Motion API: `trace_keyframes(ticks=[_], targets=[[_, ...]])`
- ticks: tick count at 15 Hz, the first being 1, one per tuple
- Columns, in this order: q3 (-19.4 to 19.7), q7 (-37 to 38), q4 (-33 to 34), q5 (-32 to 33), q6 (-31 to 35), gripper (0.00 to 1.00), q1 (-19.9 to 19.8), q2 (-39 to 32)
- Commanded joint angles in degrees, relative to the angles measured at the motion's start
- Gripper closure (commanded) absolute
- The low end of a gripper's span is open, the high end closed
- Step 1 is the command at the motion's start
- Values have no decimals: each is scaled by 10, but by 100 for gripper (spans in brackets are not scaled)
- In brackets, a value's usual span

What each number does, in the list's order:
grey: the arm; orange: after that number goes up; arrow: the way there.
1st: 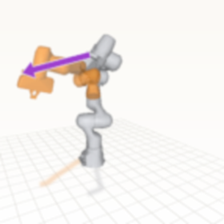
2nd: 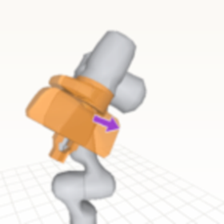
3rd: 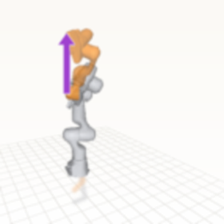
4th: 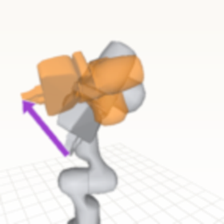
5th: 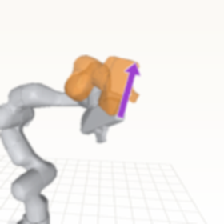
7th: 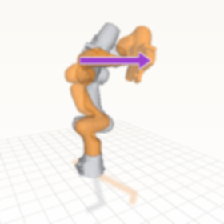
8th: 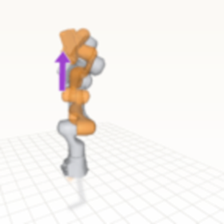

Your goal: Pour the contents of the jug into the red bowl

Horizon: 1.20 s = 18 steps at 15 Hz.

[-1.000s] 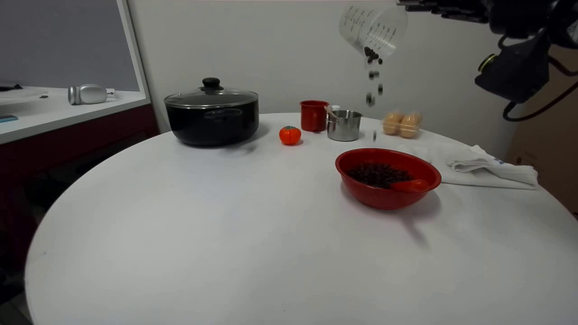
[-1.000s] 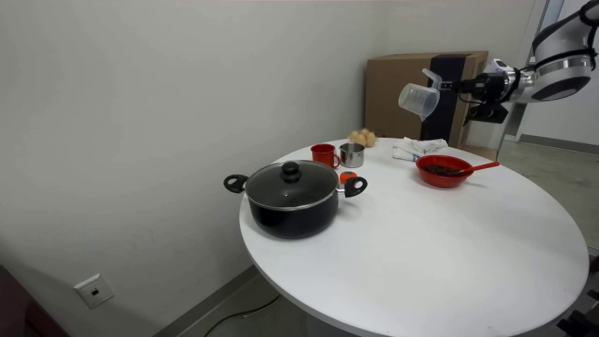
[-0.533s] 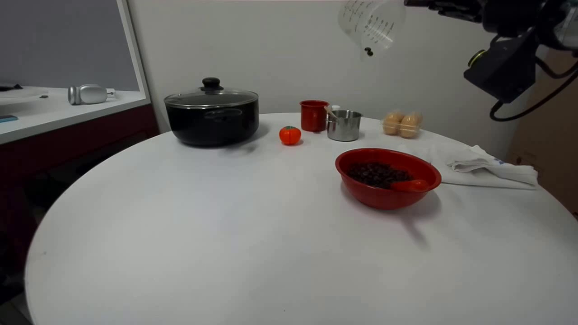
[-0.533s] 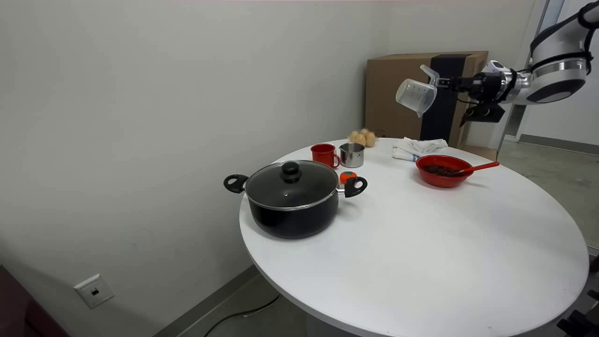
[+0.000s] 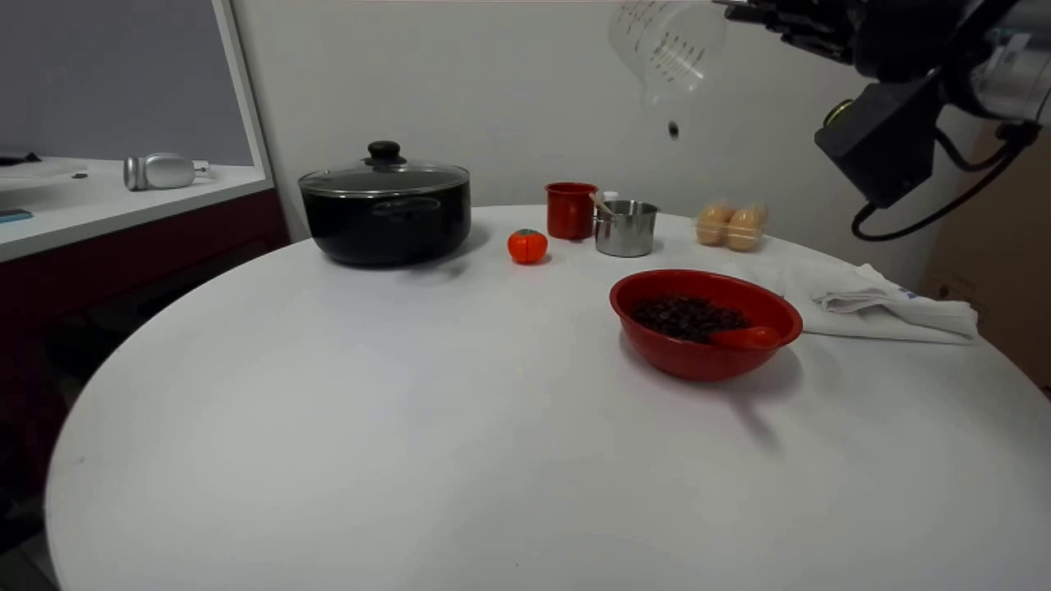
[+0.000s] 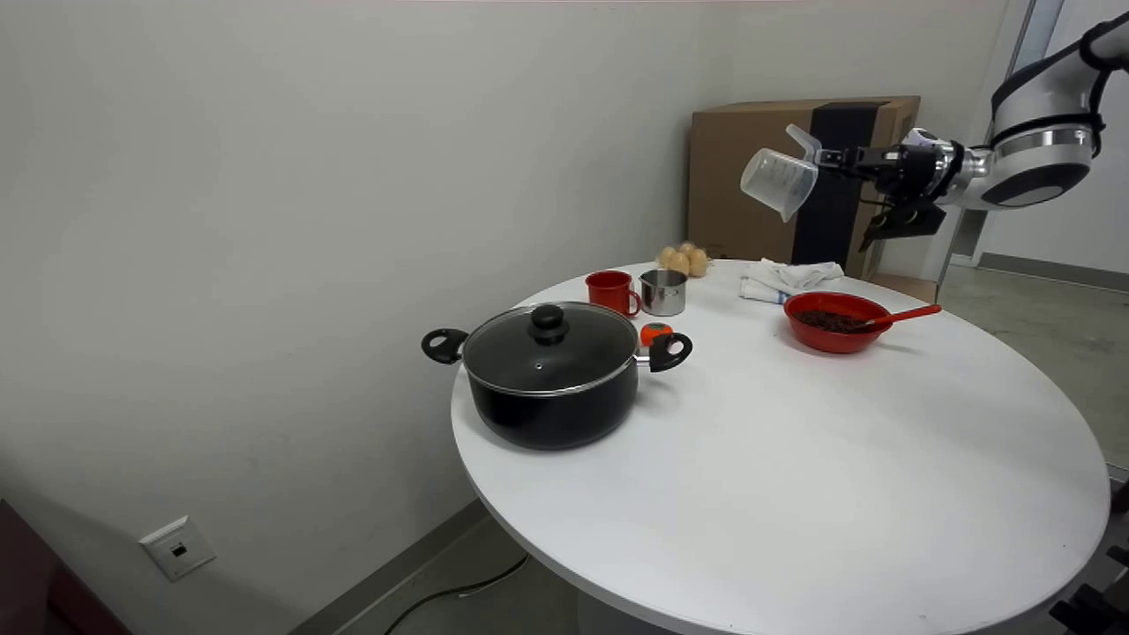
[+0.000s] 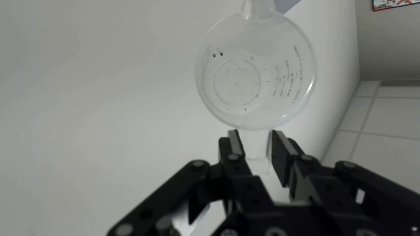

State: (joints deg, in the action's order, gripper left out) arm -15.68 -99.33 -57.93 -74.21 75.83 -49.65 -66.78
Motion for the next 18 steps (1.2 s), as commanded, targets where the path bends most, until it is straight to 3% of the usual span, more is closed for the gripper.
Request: trace_keyframes(ticks=[1,5,10,18], targets=[[-2,40,17,-3,-8,93,0,-6],[17,73,31,34,-4,93,15,12],[38,96,49,126,6,93,61,54],[58,94,-2,268,36,93,181,154]])
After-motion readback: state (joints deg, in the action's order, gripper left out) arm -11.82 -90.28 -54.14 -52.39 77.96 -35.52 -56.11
